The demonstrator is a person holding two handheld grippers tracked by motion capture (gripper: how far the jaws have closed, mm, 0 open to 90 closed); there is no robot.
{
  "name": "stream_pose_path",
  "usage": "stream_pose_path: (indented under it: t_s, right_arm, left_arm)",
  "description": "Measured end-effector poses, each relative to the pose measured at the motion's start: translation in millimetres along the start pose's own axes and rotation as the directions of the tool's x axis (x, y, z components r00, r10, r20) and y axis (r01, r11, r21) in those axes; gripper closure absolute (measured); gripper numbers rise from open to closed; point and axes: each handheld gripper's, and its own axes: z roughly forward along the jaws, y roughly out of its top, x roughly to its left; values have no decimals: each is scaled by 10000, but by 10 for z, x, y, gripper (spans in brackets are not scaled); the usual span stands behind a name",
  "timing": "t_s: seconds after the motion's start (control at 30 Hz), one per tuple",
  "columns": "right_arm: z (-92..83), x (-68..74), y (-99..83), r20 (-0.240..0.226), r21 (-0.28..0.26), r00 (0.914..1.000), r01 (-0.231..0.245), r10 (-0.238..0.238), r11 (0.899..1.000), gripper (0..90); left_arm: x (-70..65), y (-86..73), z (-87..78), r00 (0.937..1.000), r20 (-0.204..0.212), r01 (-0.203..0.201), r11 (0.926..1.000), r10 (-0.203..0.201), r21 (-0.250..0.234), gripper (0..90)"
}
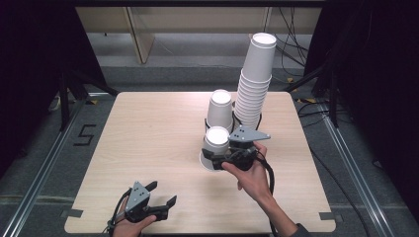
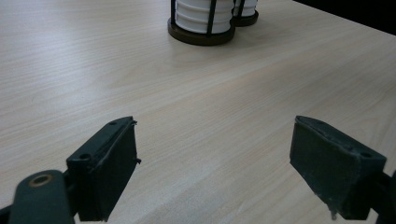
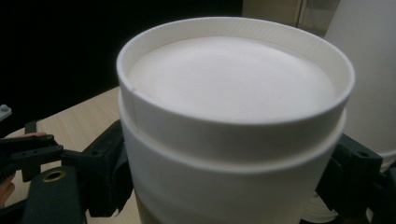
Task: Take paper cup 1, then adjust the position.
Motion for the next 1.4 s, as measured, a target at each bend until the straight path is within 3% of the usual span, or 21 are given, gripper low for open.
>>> stream_pose_path:
  t_s: [0.27, 0.3, 0.33, 0.43, 0.47, 0.53, 0.6, 0.63, 0.67, 0.7, 0.73, 0.77, 0.9, 1.03, 1.07, 1.2, 1.27, 1.37, 1.4]
  right_arm:
    - [42, 33, -121, -278, 174, 9995, -163, 168, 9997, 189]
    - [30, 48, -127, -246, 249, 9992, -316, 322, 9992, 189]
    - [46, 40, -133, -384, 99, 9992, -57, 60, 9999, 189]
    - [64, 64, -145, -414, 99, 9990, -140, 144, 9999, 189]
    - [87, 85, -157, -569, 171, 9983, -103, 113, 9998, 189]
    - [114, 118, -168, -631, 176, 9980, -48, 59, 9998, 189]
    - [133, 136, -173, -804, 211, 9967, -35, 52, 9998, 189]
    - [136, 153, -175, -721, 245, 9973, 129, -112, 9996, 189]
    - [162, 178, -184, -924, 211, 9957, 73, -53, 9997, 189]
    - [171, 201, -191, -953, 289, 9954, 96, -68, 9995, 189]
    - [189, 255, -209, -1041, 402, 9946, -3, 44, 9992, 189]
    - [223, 267, -221, -1245, 280, 9921, 196, -159, 9994, 189]
    - [262, 319, -253, -1305, 411, 9907, 455, -398, 9981, 189]
    - [332, 383, -313, -1540, 604, 9875, 444, -346, 9972, 190]
    - [350, 397, -325, -1661, 599, 9856, 428, -324, 9973, 191]
    - [374, 438, -339, -1666, 516, 9848, 595, -502, 9969, 192]
    - [401, 476, -345, -1957, 484, 9799, 491, -387, 9976, 192]
    - [414, 518, -348, -1998, 524, 9794, 414, -301, 9978, 193]
    - [418, 523, -347, -2031, 500, 9780, 580, -467, 9971, 193]
  left_arm:
    - [-2, 4, -10, 10000, -2, -44, 10000, 44, -8, 144]
    - [-1, 1, -2, 10000, 75, 5, 9998, -3, -177, 144]
    - [-8, 9, -15, 10000, -11, 48, 9997, -48, -226, 144]
    - [-12, 17, -17, 9999, 65, 107, 9982, -103, -593, 143]
    - [-49, 48, -27, 9995, 291, 127, 9934, -95, -1138, 143]
    - [-72, 62, -30, 9994, 354, 99, 9916, -54, -1287, 143]
    - [-132, 86, -20, 9974, 672, -119, 9836, 244, -1797, 143]
    - [-164, 97, -29, 9970, 646, -306, 9831, 429, -1807, 143]
    - [-189, 105, -22, 9961, 673, -437, 9807, 575, -1908, 143]
    - [-220, 113, -2, 9954, 765, -399, 9771, 570, -2090, 143]
    - [-244, 120, 34, 9936, 939, -412, 9767, 622, -2108, 143]
    - [-251, 119, 65, 9921, 1053, -441, 9752, 683, -2167, 143]
    - [-268, 114, 124, 9916, 1096, -445, 9764, 689, -2113, 143]
    - [-272, 121, 173, 9894, 1275, -406, 9755, 695, -2164, 143]
    - [-276, 120, 195, 9879, 1390, -357, 9723, 693, -2309, 143]
    - [-293, 121, 203, 9870, 1425, -428, 9756, 747, -2153, 143]
    - [-302, 120, 209, 9872, 1409, -447, 9774, 749, -2068, 143]
    - [-304, 119, 219, 9868, 1415, -486, 9775, 788, -2051, 143]
    - [-305, 115, 234, 9862, 1455, -455, 9747, 788, -2189, 142]
